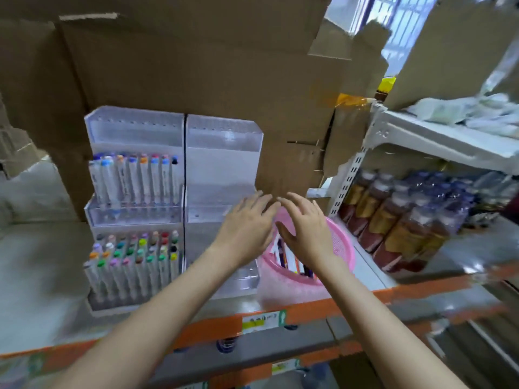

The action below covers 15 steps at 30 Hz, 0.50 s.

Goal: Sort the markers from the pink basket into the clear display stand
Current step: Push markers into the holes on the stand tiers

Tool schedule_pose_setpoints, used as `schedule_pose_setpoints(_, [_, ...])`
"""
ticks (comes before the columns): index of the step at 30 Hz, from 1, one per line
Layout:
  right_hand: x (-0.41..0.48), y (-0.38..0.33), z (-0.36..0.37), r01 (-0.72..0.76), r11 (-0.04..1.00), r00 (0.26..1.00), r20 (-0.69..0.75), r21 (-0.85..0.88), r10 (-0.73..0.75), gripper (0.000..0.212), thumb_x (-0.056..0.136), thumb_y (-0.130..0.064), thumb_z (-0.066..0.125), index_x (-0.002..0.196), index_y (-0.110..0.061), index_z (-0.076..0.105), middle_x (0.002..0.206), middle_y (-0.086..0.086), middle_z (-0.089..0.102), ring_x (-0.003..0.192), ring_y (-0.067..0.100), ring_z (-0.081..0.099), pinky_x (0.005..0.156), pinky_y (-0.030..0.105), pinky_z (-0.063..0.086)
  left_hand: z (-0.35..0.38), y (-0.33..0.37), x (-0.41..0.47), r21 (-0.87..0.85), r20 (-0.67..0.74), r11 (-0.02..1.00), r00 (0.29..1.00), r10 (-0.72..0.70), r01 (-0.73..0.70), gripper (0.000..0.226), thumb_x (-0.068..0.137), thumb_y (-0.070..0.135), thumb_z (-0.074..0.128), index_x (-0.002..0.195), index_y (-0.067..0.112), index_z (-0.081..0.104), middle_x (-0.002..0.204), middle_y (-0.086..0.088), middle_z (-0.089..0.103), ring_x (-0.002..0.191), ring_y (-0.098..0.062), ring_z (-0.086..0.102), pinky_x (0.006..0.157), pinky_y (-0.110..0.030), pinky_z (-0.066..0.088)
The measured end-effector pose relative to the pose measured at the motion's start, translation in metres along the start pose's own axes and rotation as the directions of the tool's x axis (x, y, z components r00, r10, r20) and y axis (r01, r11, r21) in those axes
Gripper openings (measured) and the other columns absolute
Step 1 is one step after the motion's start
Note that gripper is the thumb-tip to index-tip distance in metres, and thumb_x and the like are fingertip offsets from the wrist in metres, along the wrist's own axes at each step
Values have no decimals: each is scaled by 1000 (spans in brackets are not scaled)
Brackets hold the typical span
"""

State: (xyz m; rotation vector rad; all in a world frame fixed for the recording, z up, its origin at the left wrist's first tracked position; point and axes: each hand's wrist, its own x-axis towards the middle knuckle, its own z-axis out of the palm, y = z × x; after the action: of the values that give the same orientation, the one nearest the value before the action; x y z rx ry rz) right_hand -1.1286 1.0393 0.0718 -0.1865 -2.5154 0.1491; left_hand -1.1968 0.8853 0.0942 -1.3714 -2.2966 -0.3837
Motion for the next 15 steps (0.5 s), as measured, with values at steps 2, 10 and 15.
schedule_pose_setpoints(2, [-15,28,-2,-42,999,998,40,0,42,54,80,-25,68,132,-20,54,137,4,51,127,24,47,107,47,37,20,21,10,-53,10,998,999,42,-41,50,76,22,70,122,5,60,123,-18,60,116,-37,56,92,-46,48])
schedule_pose_setpoints(10, [-49,97,13,-205,970,954,247,132,168,50,90,-27,56,138,-14,48,137,4,49,126,21,46,102,30,36,90,63,34,-42,378,997,925,-46,67,56,94,35,46,144,14,32,149,-9,32,135,-26,31,105,-38,35])
schedule_pose_setpoints(15, [-34,106,32,-276,957,862,463,91,204,56,91,-24,58,142,-18,38,142,3,40,126,23,44,96,37,43,122,54,46,-17,615,971,768,-176,237,57,93,42,48,140,12,36,151,-14,25,131,-30,34,104,-42,36])
